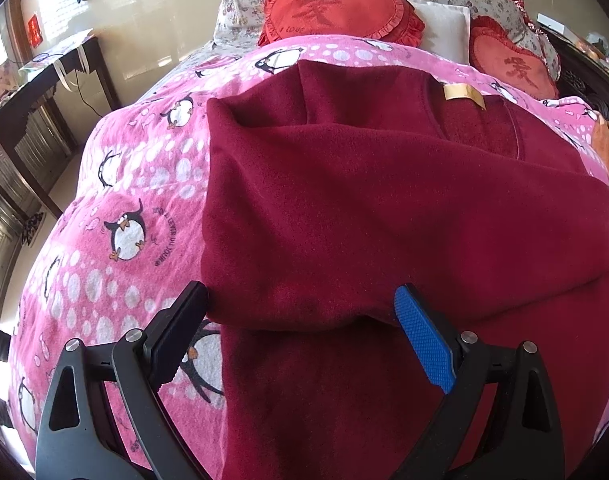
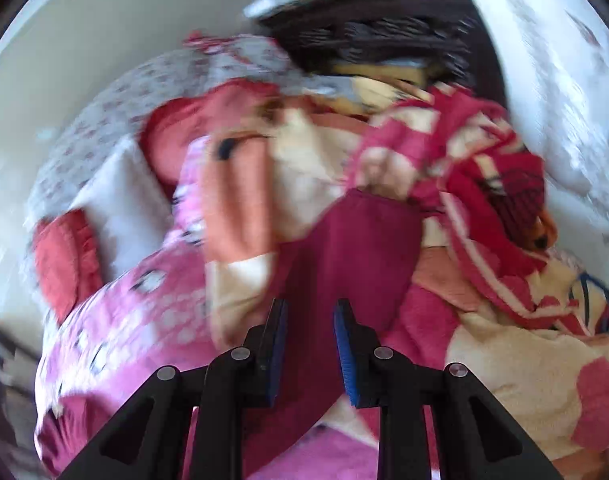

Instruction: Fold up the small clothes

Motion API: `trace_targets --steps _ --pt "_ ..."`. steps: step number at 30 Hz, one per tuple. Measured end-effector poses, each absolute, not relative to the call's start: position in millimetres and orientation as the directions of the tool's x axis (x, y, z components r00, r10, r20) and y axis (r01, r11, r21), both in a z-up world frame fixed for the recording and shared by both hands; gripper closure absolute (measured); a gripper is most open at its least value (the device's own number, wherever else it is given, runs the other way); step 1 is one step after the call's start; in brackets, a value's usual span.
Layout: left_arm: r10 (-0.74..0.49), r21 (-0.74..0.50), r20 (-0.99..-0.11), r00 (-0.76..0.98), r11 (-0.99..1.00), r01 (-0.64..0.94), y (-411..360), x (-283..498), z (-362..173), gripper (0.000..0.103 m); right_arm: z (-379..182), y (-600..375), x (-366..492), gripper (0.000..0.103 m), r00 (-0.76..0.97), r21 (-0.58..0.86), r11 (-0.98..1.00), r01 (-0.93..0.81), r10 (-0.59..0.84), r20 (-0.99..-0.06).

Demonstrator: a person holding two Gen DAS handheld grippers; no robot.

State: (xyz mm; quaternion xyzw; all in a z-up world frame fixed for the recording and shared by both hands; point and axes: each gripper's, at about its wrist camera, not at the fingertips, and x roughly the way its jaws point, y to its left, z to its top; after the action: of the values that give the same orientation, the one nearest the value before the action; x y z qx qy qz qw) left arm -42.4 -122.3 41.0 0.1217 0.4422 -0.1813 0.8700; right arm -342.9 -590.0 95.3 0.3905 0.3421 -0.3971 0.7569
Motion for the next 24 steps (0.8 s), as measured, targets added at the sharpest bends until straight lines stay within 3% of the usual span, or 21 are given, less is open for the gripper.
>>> trace_targets --steps 2,9,10,11,13,16,19,24 --pt "-0.21 0.053 -0.811 0.547 0.903 0.425 -123 -43 42 0.008 96 -584 -332 0.055 0.467 0.322 0.423 0.847 -0.303 -0.83" --pt "-0.197 0.066 -0.805 0.56 0.907 0.415 -114 -41 45 0.008 47 -619 -294 0.055 0.37 0.287 0.348 0.892 -0.201 -0.907" --pt "-0.196 0.064 -0.806 0.559 0.91 0.411 -112 -40 46 0.008 39 -623 -293 0.058 0.358 0.286 0.333 0.899 -0.181 -0.916" --pt "-0.195 0.062 -0.806 0.558 0.911 0.407 -109 -39 46 0.008 31 -628 -295 0.08 0.363 0.302 0.304 0.903 -0.168 -0.917" --pt "-0.197 0.057 -0.806 0.559 0.913 0.403 -104 -37 47 0.008 26 -633 -308 0.097 0.405 0.359 0.25 0.899 -0.165 -0.899" --pt "-0.202 0.051 -0.799 0.566 0.915 0.4 -97 -36 51 0.008 51 -628 -332 0.097 0.522 0.466 0.26 0.846 -0.222 -0.824" --pt "-0.209 0.039 -0.79 0.576 0.921 0.389 -88 -33 58 0.008 107 -612 -350 0.097 0.677 0.584 0.355 0.73 -0.257 -0.69" --pt "-0.225 0.0 -0.759 0.612 0.939 0.345 -62 -29 81 0.008 204 -558 -322 0.097 0.865 0.658 0.597 0.46 -0.134 -0.483"
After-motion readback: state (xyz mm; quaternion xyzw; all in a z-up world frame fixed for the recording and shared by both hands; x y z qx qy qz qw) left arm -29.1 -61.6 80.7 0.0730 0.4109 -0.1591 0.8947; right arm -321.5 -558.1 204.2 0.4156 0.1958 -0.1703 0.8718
